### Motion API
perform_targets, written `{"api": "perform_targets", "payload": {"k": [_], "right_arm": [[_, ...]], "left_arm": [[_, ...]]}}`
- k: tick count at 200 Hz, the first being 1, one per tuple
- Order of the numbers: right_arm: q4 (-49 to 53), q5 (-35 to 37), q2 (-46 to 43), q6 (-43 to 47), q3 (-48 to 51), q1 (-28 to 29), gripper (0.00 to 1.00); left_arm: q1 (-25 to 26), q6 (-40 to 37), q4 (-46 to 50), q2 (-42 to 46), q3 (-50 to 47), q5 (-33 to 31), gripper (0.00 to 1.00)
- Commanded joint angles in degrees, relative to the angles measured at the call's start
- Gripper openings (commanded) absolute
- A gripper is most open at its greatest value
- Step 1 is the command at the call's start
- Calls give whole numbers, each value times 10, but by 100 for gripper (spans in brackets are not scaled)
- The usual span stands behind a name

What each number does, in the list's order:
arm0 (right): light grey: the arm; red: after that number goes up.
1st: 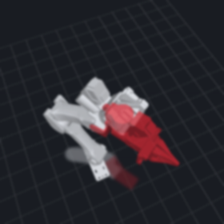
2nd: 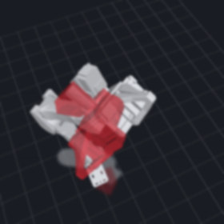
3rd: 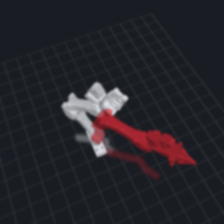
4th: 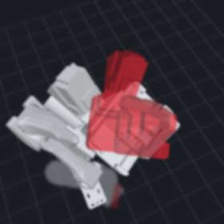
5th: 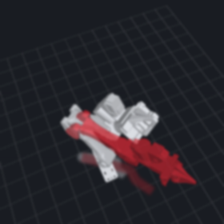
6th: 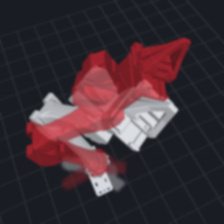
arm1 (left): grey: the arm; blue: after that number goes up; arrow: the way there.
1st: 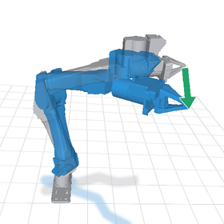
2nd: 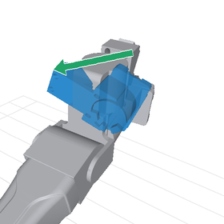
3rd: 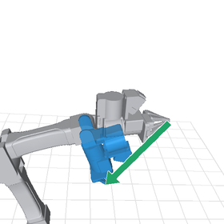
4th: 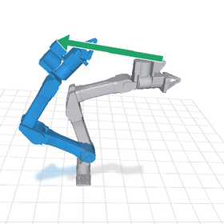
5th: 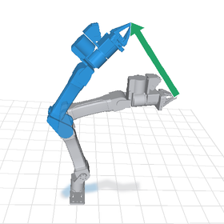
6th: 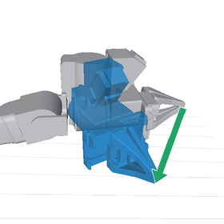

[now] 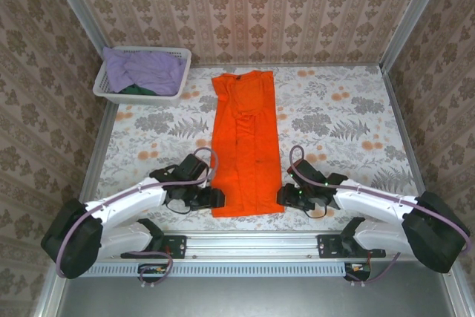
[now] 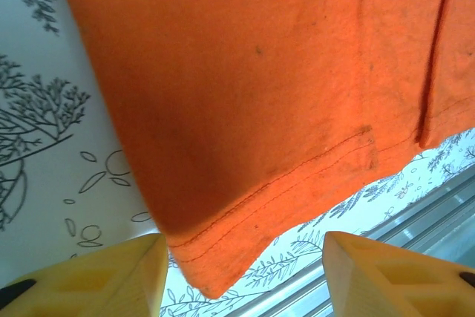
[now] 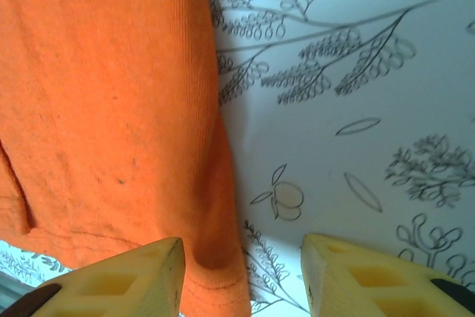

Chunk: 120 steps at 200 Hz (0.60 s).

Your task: Fold and stack the t-shirts

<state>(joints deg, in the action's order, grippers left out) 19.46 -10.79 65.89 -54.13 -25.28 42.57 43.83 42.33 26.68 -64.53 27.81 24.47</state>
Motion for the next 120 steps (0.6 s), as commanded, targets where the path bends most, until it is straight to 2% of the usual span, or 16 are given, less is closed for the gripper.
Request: {"api": "perform_targets", "payload": {"k": [1,35,52,72,90,120], "right_arm": [[1,-19,-14,-27,14,12,46],[-1,-14,-20,-31,11,23,44],[-1,-11,-15,-29,8,25,43],[-6,-13,-5,-28,6,28,41],[-13,-18,6,-29,5,31,38],[-18,-19,22,-30,1,38,34]], "left_arm": [[18,20,-16,-11,-7,2,56],[47,20,-9,-37,2,-25,50],[60,12,23,-44,10,-62,48],[68,16,41,-34,11,-92,51],[72,23,31,-31,4,-87,56],[75,27,20,-36,-8,-87,55]]}}
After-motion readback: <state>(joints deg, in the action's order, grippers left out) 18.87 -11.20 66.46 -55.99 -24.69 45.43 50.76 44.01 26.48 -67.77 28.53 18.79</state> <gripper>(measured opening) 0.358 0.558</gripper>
